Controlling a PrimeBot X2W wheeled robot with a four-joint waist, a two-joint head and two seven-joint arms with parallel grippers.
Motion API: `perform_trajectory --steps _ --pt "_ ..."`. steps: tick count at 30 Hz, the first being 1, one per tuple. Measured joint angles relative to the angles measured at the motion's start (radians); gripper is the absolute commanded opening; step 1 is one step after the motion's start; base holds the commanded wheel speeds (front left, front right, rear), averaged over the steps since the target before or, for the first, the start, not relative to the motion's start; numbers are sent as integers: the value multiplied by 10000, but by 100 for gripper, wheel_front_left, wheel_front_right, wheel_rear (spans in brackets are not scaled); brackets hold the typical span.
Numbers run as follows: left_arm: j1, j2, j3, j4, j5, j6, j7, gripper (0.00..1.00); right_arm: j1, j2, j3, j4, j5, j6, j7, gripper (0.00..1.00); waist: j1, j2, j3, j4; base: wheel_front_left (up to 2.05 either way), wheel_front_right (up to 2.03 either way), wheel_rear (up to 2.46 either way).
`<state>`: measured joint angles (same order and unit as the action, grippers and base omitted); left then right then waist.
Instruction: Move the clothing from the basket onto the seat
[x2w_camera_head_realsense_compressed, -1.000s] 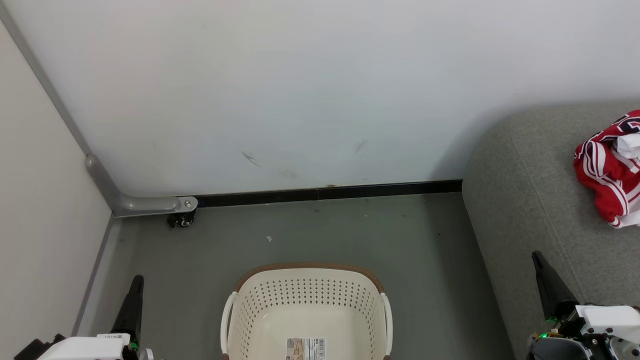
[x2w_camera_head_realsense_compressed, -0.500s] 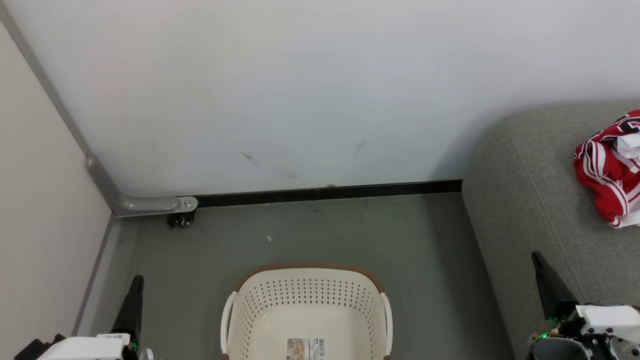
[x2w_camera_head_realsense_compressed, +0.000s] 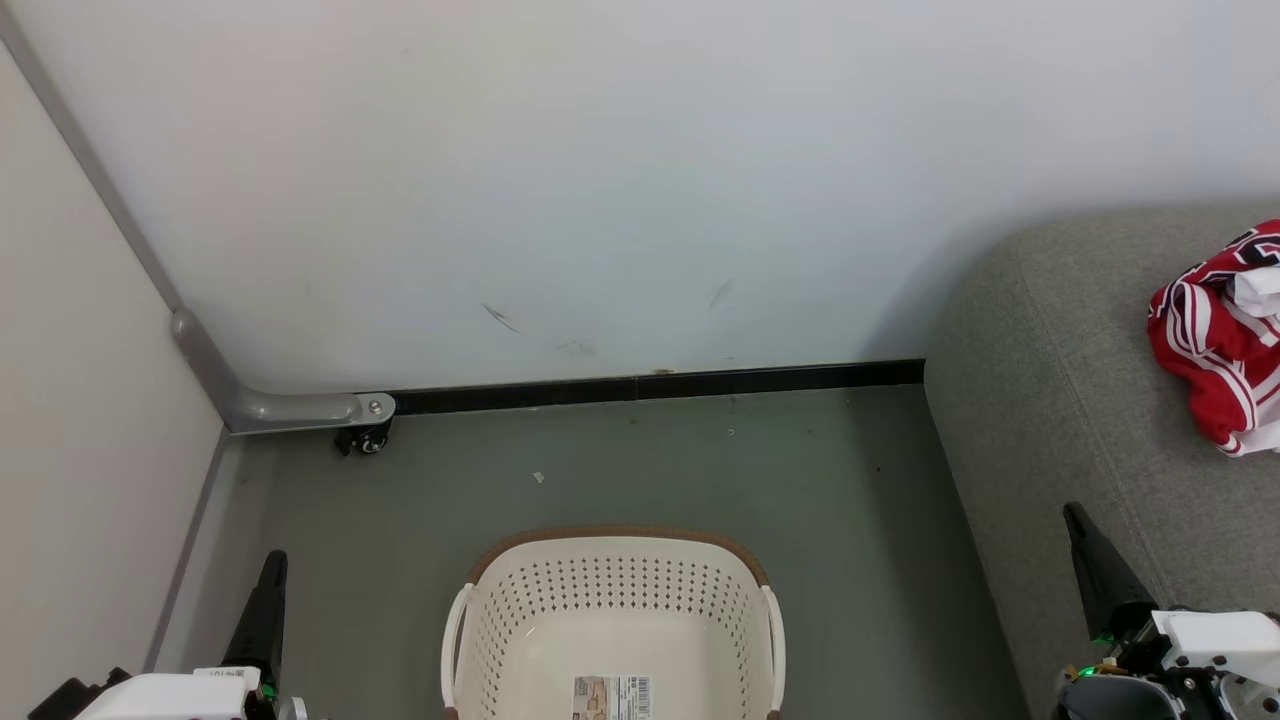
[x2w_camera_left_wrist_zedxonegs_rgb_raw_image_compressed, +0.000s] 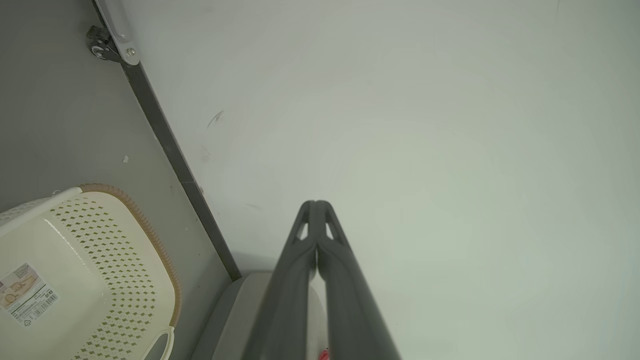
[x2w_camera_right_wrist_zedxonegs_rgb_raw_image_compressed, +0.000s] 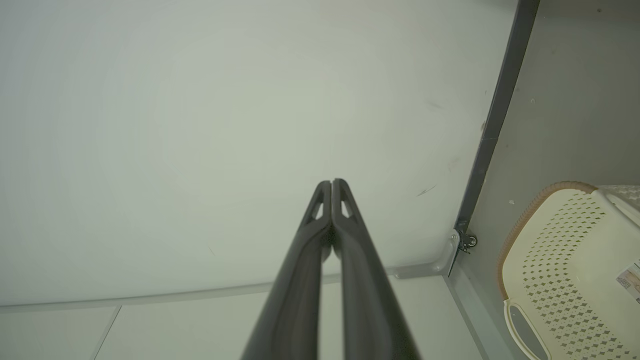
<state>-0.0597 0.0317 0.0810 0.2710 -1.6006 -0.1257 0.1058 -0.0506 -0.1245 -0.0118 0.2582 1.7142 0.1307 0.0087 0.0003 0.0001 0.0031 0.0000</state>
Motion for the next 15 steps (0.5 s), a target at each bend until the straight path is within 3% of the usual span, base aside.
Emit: perform_trajectory --steps 15 --pt "0 0 0 0 0 0 0 0 -1 23 -23 2 -12 0 2 0 0 0 0 0 0 0 0"
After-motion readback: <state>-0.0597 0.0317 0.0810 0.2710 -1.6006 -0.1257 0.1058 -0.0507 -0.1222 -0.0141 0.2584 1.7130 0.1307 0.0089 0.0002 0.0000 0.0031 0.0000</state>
